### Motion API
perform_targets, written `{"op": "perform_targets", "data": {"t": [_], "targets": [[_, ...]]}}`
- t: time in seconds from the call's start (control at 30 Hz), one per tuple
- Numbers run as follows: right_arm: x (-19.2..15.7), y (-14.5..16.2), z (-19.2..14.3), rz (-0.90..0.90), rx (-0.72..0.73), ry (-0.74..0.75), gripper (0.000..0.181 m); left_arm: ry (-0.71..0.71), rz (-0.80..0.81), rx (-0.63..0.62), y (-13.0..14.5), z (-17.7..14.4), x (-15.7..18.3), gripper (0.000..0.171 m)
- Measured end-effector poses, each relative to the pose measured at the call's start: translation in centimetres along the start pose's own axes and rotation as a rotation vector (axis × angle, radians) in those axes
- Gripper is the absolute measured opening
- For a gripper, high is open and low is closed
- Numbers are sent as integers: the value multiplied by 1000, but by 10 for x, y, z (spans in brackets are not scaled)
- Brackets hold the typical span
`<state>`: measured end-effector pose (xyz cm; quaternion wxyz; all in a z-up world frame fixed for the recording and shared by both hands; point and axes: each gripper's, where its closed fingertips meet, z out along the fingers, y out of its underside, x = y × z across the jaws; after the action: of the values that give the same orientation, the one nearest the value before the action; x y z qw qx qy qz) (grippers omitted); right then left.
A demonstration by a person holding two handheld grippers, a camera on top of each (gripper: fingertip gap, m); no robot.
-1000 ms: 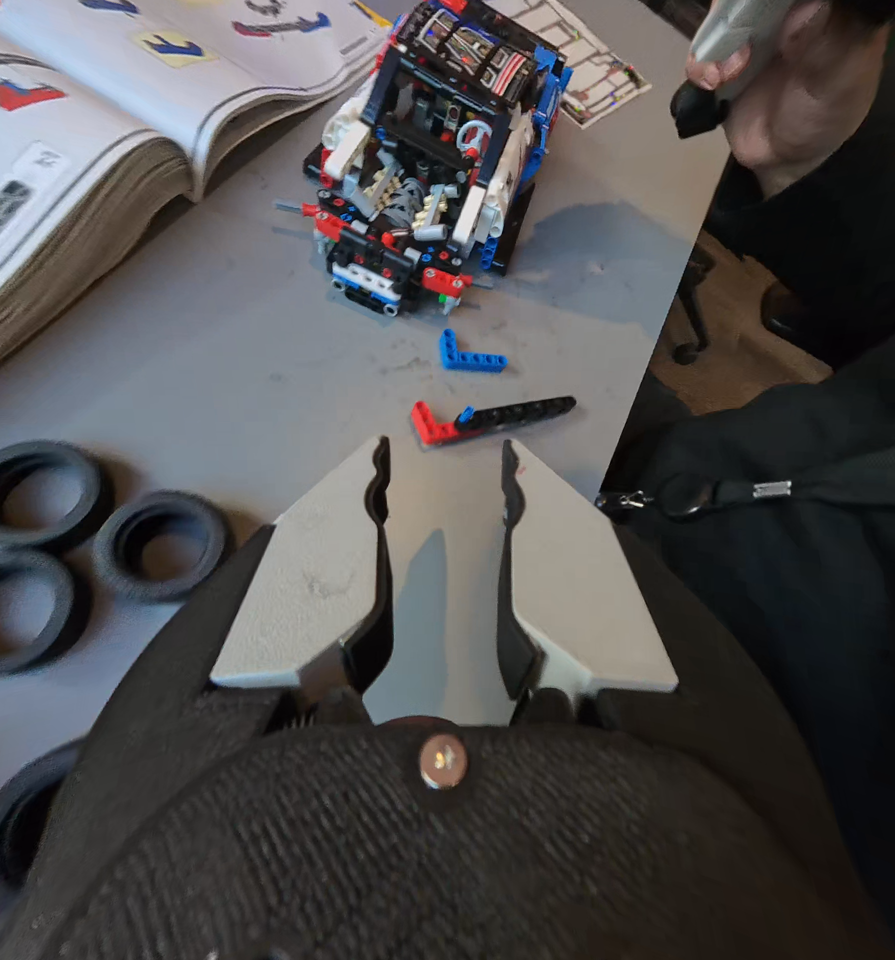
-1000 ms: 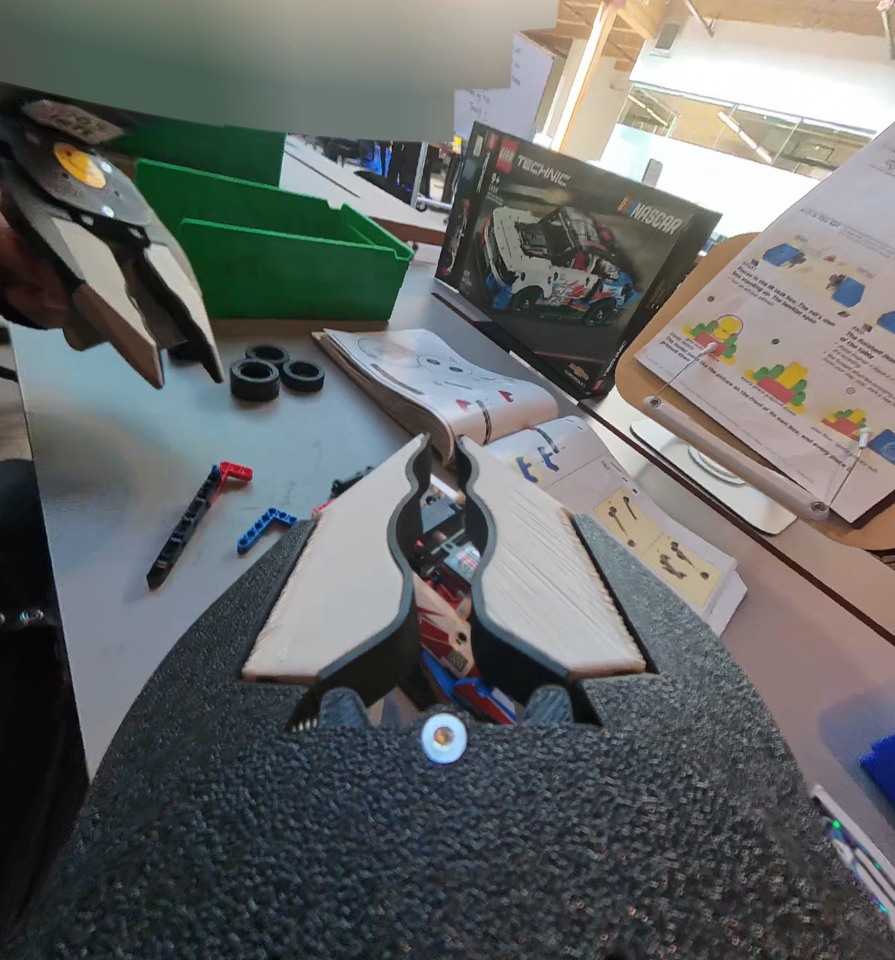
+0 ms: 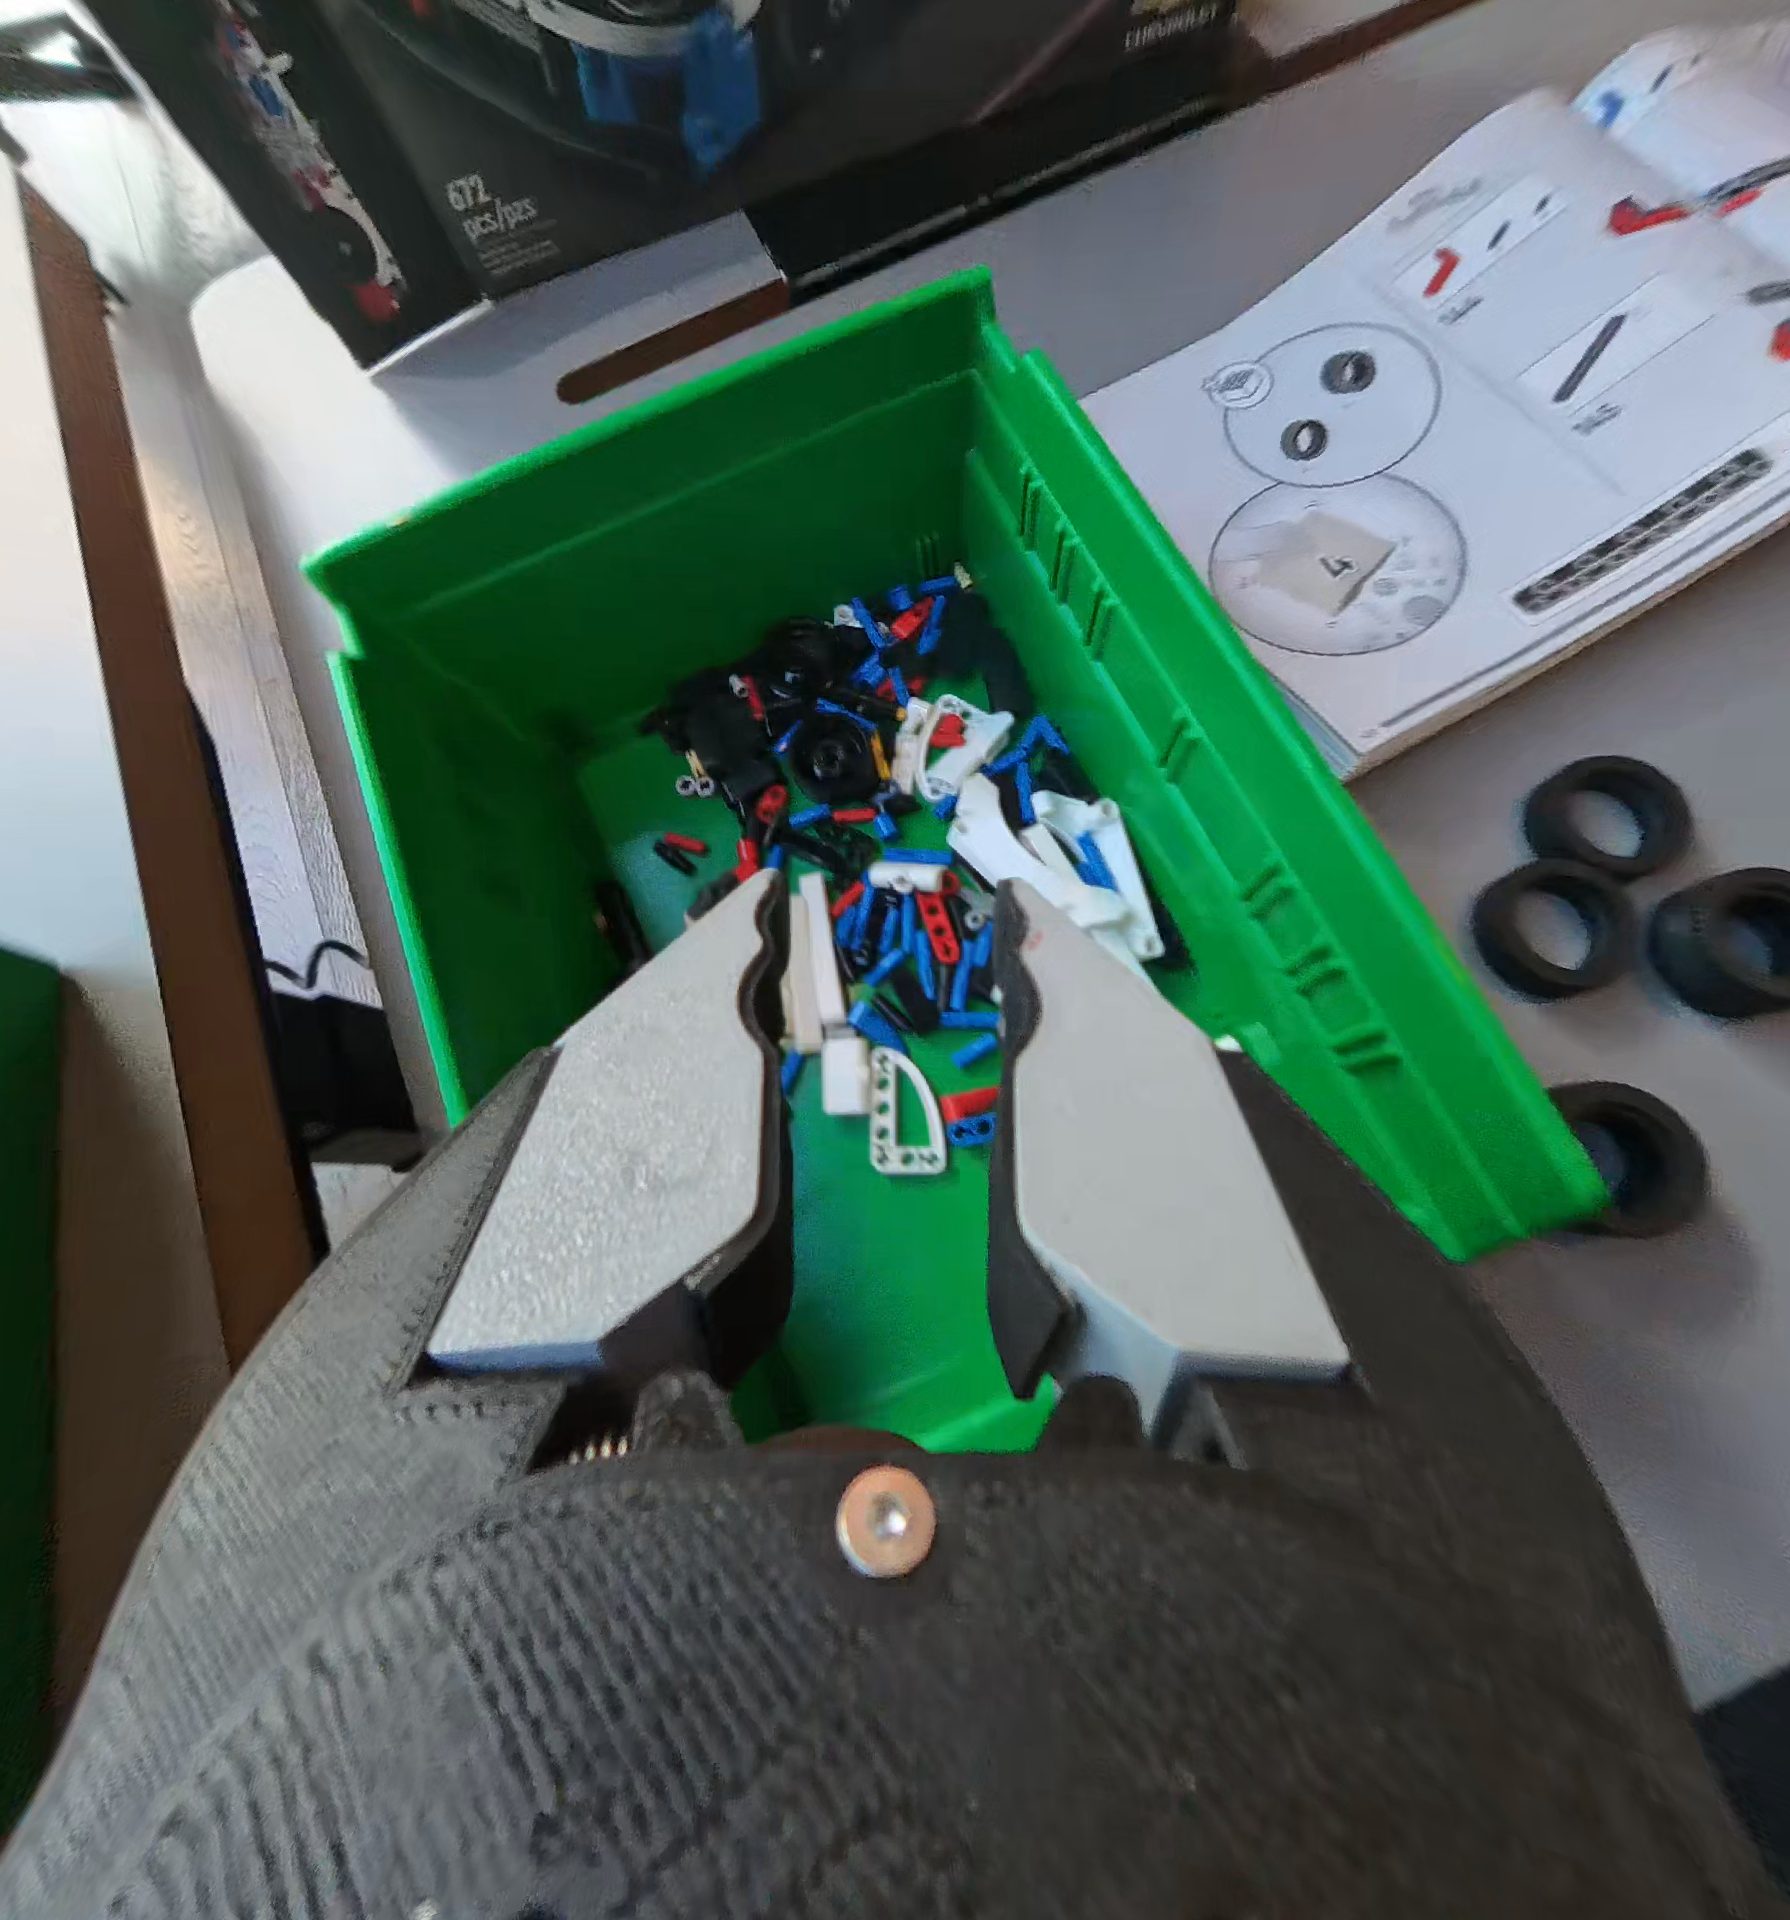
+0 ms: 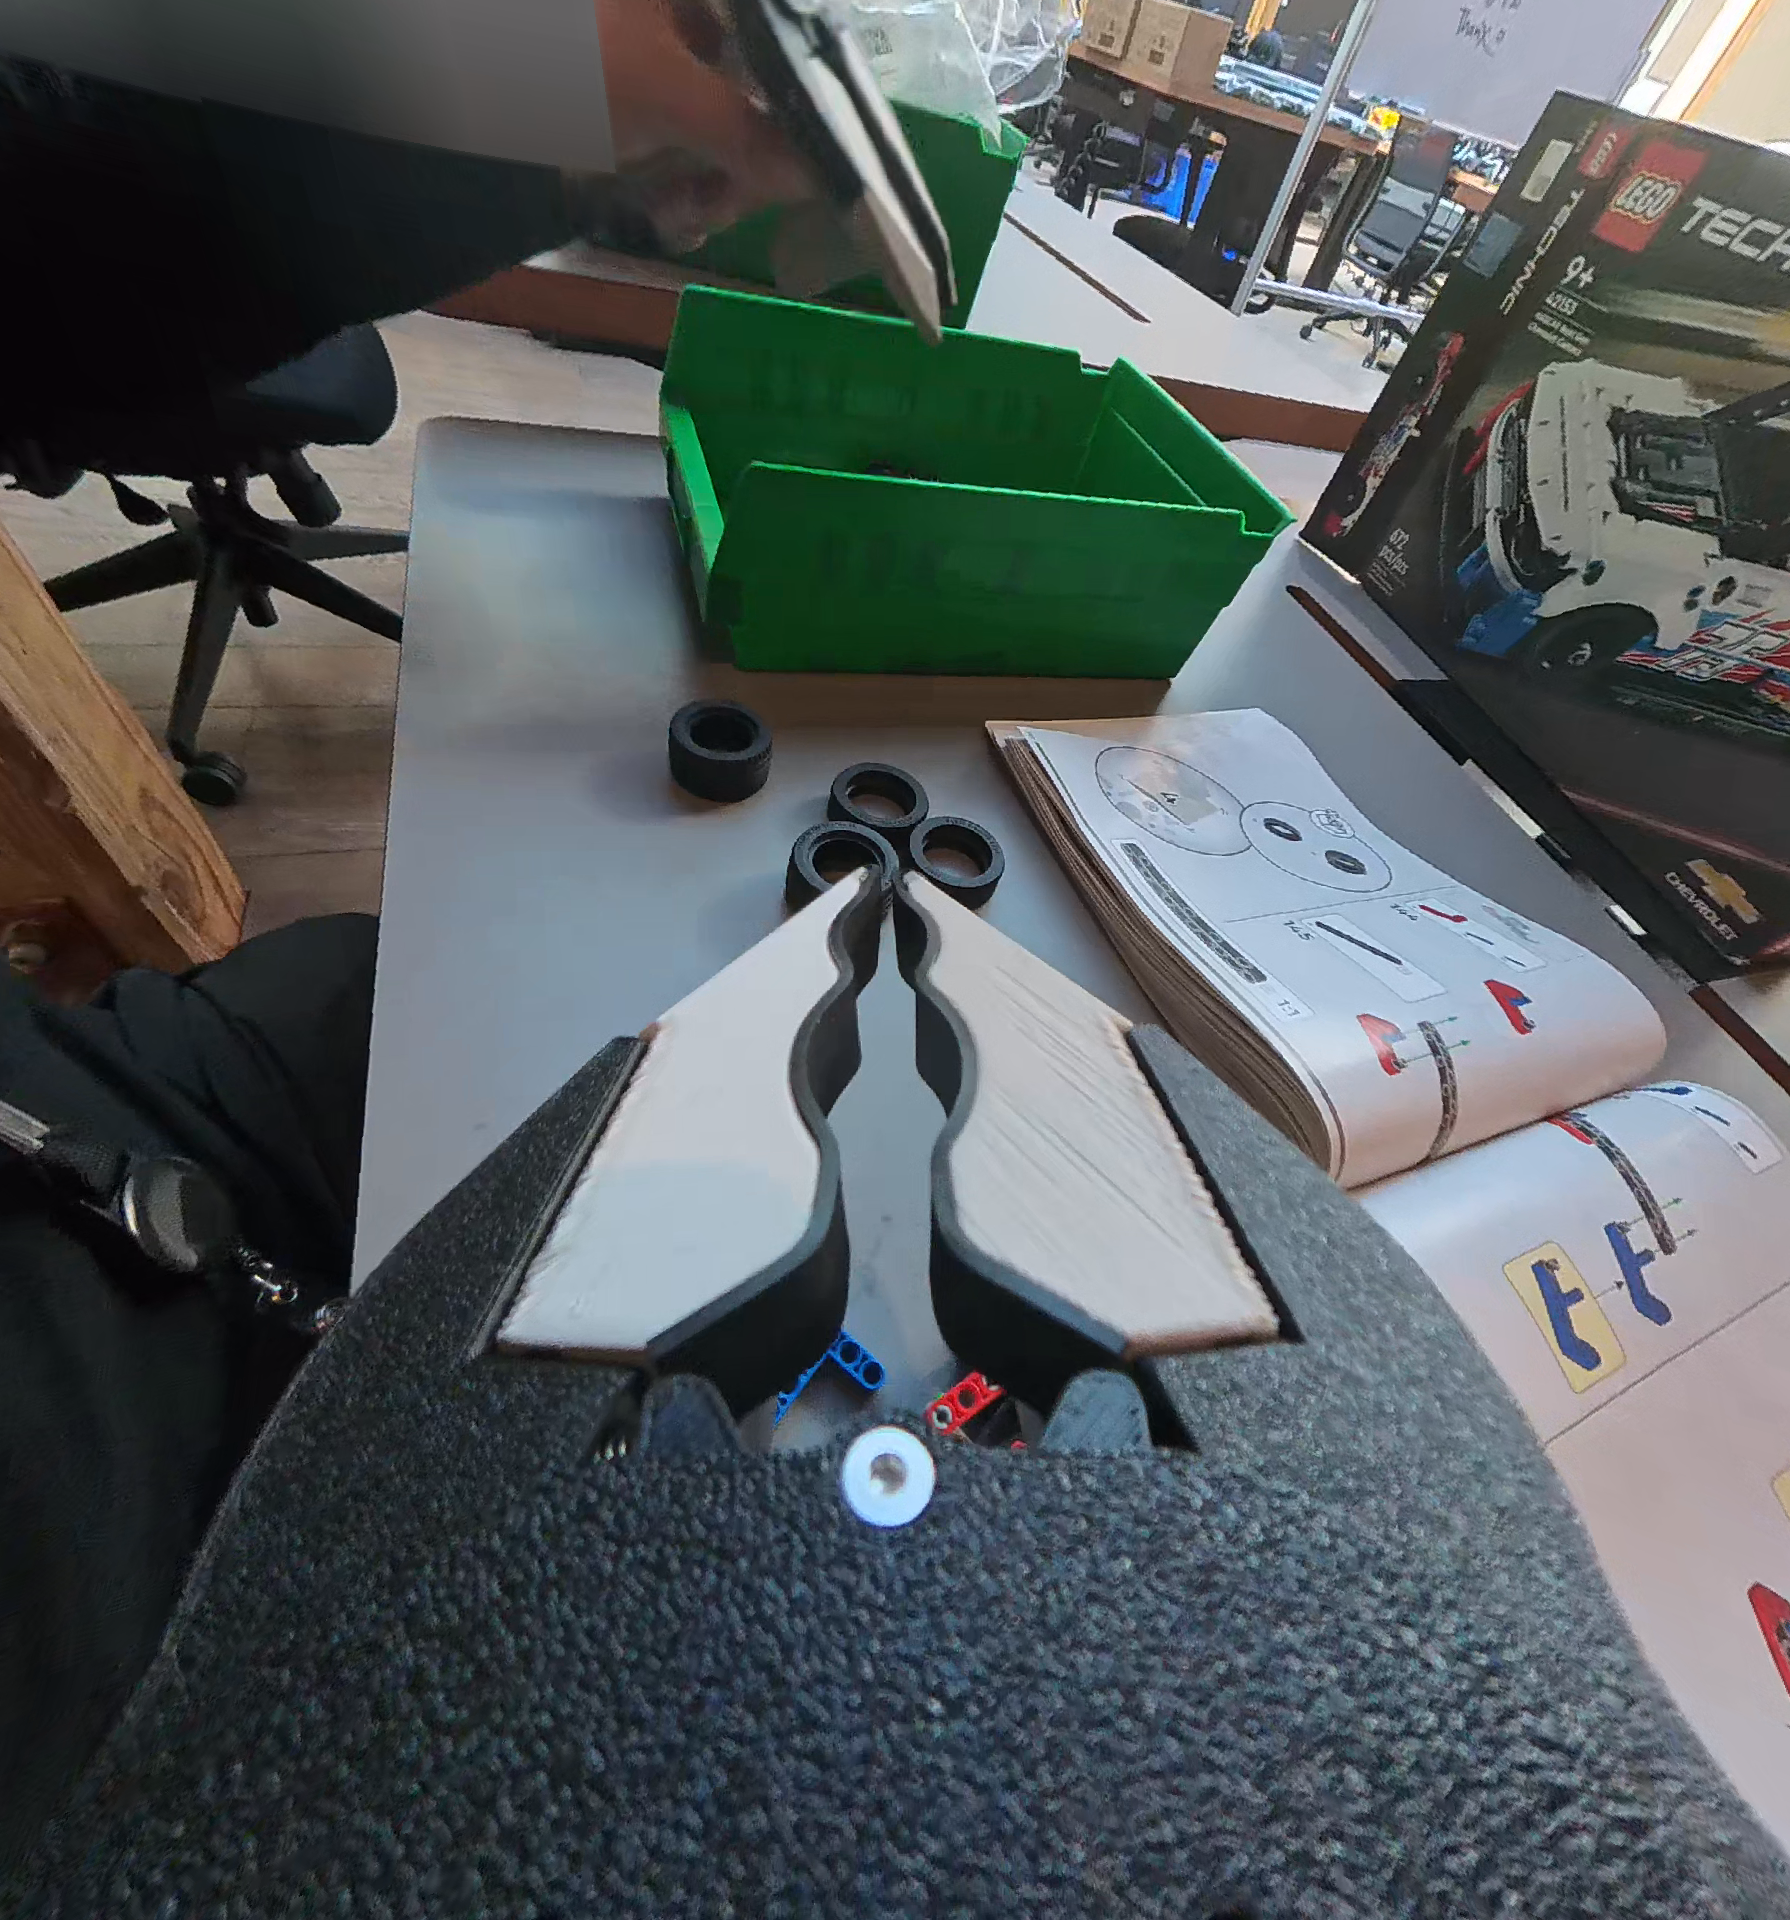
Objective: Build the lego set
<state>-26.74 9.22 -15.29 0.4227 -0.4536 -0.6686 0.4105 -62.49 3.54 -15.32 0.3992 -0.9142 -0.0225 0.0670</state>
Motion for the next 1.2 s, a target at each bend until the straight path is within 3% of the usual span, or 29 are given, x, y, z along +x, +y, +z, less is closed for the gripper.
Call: {"op": "perform_targets", "data": {"t": [0.13, 0.27, 0.43, 0.7, 0.83, 0.9, 1.2], "targets": [[4, 3, -2, 2, -8, 24, 2, 67, 91, -131, -11, 58, -13, 23], [9, 12, -9, 22, -22, 45, 2, 83, 63, -400, 23, 105, -31, 28], [17, 20, -19, 34, -25, 67, 1, 70, 118, -506, 41, 110, -48, 22], [25, 21, -22, 50, 14, 82, 1, 63, 193, -625, 59, 120, -50, 25], [29, 19, -30, 47, 31, 98, 1, 51, 225, -677, 66, 126, -51, 14], [31, 20, -36, 46, 39, 114, 0, 64, 213, -686, 67, 128, -47, 4], [33, 23, -56, 37, 57, 147, 0, 56, 201, -720, 60, 119, -44, 3]]}}
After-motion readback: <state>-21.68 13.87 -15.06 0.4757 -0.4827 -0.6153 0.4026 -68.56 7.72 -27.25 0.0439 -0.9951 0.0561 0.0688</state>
